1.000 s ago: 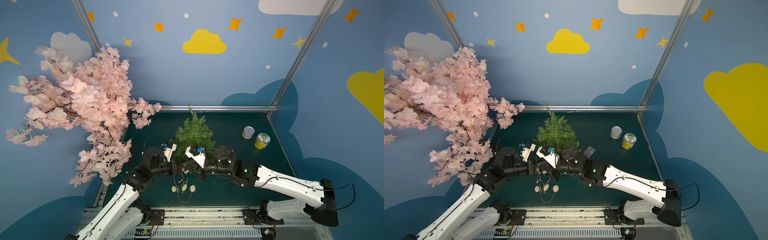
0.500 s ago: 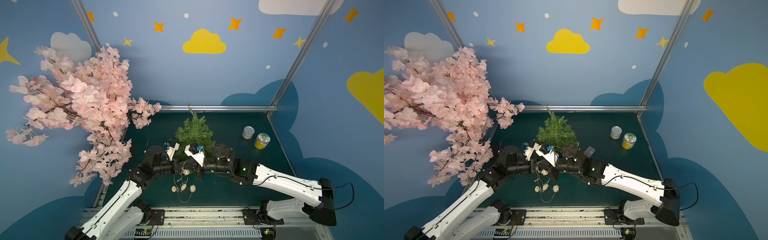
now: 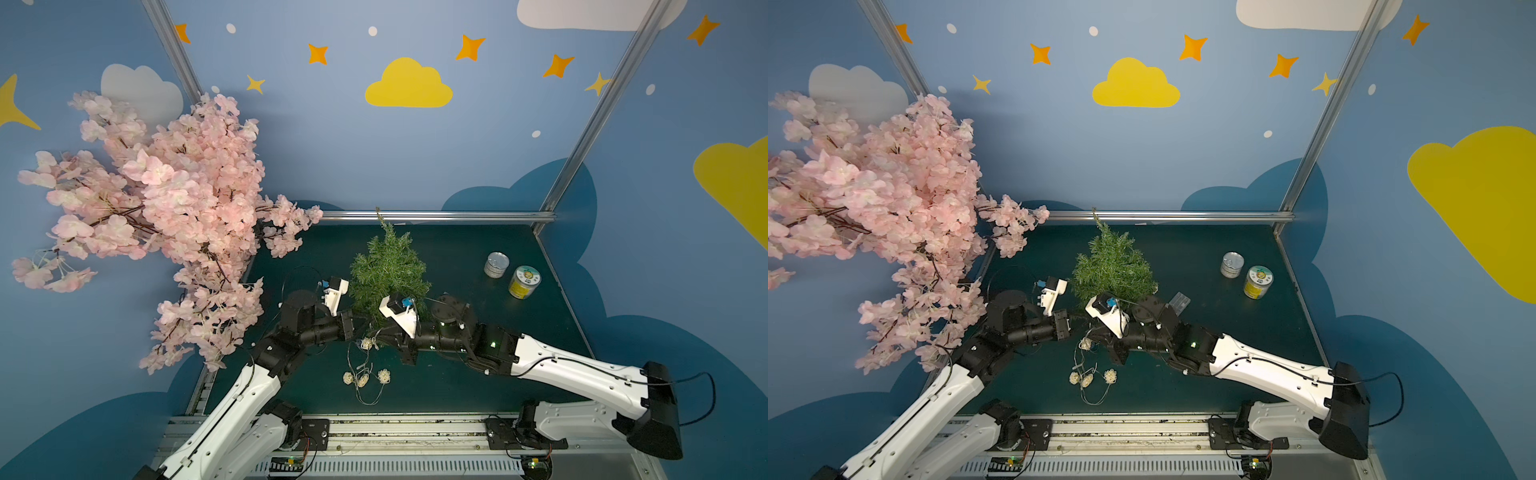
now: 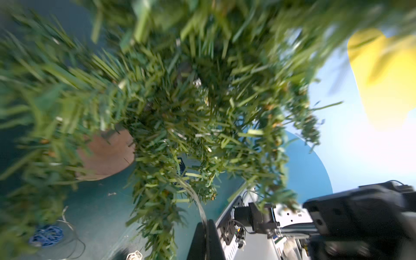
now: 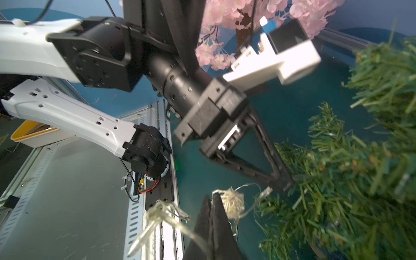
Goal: Remove string lights from the small christmas tree
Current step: Adjust the light string.
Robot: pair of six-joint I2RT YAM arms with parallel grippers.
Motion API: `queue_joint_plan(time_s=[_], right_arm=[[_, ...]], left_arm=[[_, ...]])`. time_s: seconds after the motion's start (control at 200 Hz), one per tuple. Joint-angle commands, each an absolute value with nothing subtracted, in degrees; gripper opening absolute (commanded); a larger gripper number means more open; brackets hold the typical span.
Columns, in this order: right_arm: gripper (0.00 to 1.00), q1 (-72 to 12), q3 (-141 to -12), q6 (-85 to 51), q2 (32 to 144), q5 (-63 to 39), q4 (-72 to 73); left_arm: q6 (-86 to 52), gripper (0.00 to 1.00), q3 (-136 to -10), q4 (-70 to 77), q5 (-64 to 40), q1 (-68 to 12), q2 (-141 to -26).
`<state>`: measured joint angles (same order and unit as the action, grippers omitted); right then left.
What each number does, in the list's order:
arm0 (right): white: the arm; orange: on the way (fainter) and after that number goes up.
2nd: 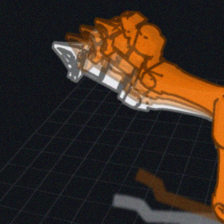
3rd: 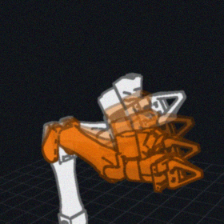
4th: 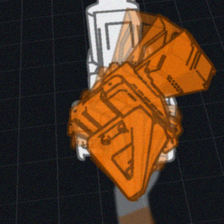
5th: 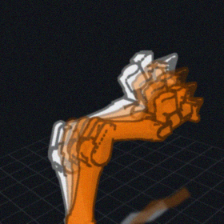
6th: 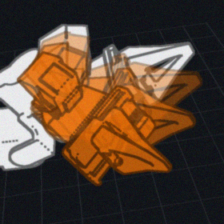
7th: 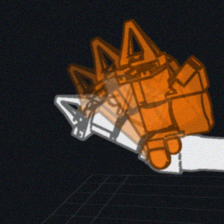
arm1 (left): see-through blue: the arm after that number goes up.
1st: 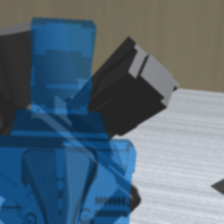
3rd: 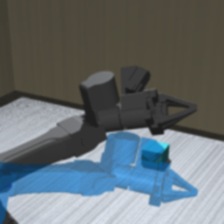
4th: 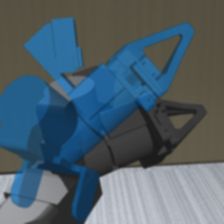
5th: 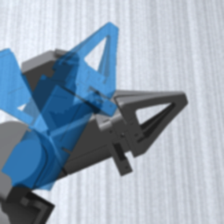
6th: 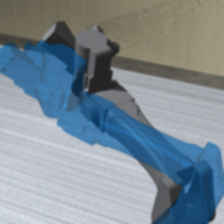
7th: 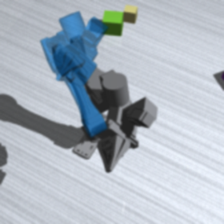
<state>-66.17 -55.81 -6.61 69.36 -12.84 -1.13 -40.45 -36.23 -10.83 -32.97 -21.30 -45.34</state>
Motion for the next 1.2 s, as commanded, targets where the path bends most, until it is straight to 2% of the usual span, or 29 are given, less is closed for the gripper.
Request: queue_joint_plan(time_s=[0.0, 0.035, 0.08, 0.24, 0.611, 1.001, 1.197], right_arm=[[0.33, -65.8, -54.6, -7.5, 67.7, -12.9, -2.9], [0.49, -65.8, -54.2, -7.5, 67.6, -13.2, -4.4], [0.60, -65.8, -53.6, -7.5, 67.2, -13.2, -5.7], [0.75, -65.5, -48.6, -8.6, 62.7, -10.6, -6.4], [0.77, -61.5, -43.1, -9.8, 54.8, -7.5, -11.6], [0.77, -59.6, -45.7, -11.2, 62.2, -5.2, -8.4], [0.74, -57.9, -47.6, -12.6, 65.1, -5.8, -6.0]], left_arm=[[-39.1, 0.04, -37.6, -14.0, -32.3, -19.6, -43.7], [-39.0, 0.04, -37.7, -14.5, -32.3, -19.1, -43.4], [-38.8, 0.04, -37.7, -14.9, -32.3, -18.7, -43.1], [-38.2, 0.04, -37.9, -15.7, -32.2, -17.3, -42.5], [-32.1, 0.04, -43.0, -24.2, -27.6, -13.7, -41.4], [-30.9, 0.04, -43.9, -26.8, -24.7, -12.7, -37.7], [-31.7, 0.04, -43.1, -28.5, -29.1, -12.7, -36.4]])
